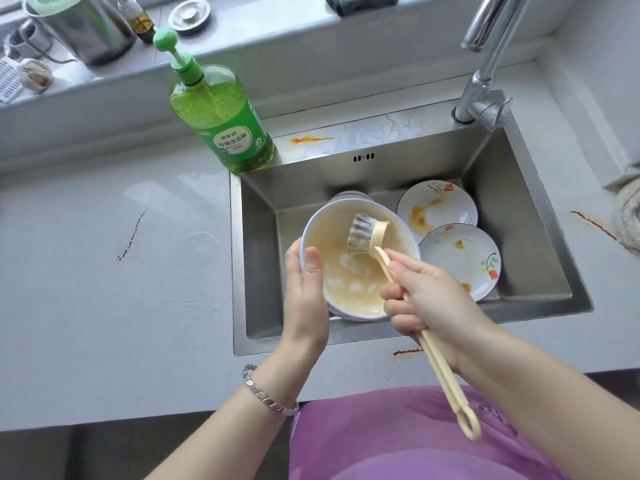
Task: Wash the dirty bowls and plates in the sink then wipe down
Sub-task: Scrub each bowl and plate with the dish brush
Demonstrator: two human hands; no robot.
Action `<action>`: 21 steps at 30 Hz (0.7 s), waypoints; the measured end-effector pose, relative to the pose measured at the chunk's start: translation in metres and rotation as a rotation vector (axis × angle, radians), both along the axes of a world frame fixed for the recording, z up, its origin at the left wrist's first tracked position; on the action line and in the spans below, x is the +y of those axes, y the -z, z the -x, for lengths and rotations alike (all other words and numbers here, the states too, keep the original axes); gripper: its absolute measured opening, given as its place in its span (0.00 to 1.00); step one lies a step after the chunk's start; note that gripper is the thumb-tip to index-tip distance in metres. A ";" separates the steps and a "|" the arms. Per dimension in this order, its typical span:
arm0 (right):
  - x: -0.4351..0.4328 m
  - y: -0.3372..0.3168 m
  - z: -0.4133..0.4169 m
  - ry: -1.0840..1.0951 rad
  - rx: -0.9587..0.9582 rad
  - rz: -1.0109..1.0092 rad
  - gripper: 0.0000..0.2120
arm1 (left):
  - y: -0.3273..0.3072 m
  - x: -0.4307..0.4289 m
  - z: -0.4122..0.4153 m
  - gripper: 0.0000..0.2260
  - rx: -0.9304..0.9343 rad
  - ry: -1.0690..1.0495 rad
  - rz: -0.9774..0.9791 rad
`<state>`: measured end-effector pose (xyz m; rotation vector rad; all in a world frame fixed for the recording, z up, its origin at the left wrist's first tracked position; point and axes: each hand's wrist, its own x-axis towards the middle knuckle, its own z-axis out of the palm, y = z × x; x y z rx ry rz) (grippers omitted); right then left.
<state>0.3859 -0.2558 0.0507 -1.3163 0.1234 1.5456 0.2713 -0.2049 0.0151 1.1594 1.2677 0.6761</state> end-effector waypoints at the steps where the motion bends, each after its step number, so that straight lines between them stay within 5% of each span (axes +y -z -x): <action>1: 0.001 -0.001 0.003 0.013 -0.005 -0.004 0.16 | 0.001 -0.003 0.000 0.16 0.010 0.028 -0.009; 8: -0.010 -0.008 0.019 -0.359 -0.182 -0.110 0.16 | 0.004 -0.001 0.001 0.24 0.029 0.034 -0.059; 14: -0.004 -0.004 0.000 -0.255 -0.288 -0.035 0.16 | 0.005 -0.007 0.003 0.24 0.038 0.139 -0.057; 21: -0.015 -0.005 0.005 -0.384 -0.290 -0.082 0.17 | 0.008 -0.001 0.002 0.24 0.069 0.150 -0.071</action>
